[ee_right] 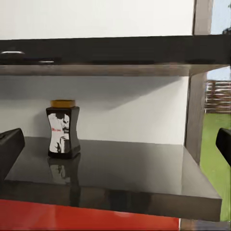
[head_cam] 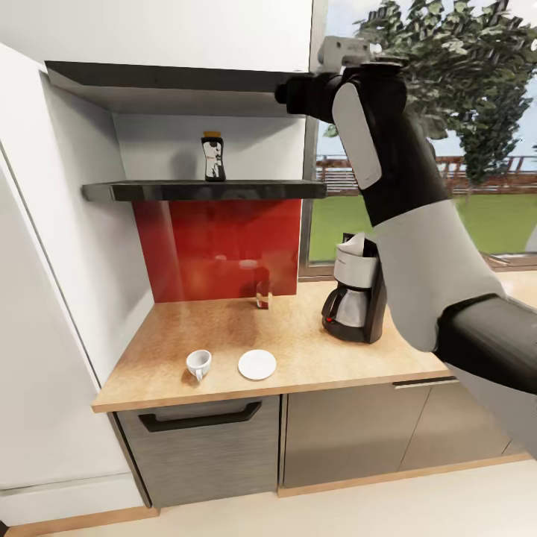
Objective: Set up a coffee station on the kitchen countertop: keep the coffee maker on the countertop, move the bottle of coffee from the kitchen shelf to the counter next to the coffee maker, place a paper coffee filter on top of the coffee maker, put the saucer next to the coffee maker with the coffee cup on the saucer, and place the electric kettle next to the coffee maker.
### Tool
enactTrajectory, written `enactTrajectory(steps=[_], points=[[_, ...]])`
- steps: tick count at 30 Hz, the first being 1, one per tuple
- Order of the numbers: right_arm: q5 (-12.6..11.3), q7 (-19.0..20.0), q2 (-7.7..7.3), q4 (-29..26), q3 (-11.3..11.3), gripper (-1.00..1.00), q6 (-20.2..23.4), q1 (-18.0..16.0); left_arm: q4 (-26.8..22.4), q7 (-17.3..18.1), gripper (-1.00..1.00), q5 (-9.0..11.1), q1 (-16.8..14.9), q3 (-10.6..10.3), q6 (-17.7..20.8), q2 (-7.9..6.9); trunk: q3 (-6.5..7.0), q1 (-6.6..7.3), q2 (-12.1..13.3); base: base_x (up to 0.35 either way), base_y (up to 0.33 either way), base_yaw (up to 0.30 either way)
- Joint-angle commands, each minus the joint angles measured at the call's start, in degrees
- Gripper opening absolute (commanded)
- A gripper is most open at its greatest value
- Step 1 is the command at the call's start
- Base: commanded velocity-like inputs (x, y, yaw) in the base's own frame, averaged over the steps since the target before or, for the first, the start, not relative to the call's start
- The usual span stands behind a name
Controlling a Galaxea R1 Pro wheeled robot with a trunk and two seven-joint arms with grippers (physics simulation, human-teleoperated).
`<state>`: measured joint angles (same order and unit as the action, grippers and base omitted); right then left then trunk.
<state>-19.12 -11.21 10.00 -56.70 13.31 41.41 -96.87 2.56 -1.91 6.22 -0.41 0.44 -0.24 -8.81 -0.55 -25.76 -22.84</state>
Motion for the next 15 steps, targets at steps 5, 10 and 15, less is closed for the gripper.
enactTrajectory(steps=[5,10,15], points=[[-0.6,-0.6,0.00,8.7,1.8,1.00,-8.3,-0.1,0.1,0.0,1.00,0.5,0.1,0.0,0.0,0.23,-0.05,-0.02,-0.1,0.000,0.000,0.000],[-0.7,-0.6,0.00,17.1,4.2,1.00,-18.1,-0.1,0.1,0.0,1.00,0.5,0.1,-0.1,0.1,0.23,-0.05,-0.02,-0.1,0.000,0.000,0.000],[-0.7,-0.6,0.00,18.2,5.3,1.00,-19.4,-0.1,0.0,0.0,1.00,0.5,0.1,0.0,0.0,0.28,-0.05,-0.02,-0.1,0.000,0.000,0.000]])
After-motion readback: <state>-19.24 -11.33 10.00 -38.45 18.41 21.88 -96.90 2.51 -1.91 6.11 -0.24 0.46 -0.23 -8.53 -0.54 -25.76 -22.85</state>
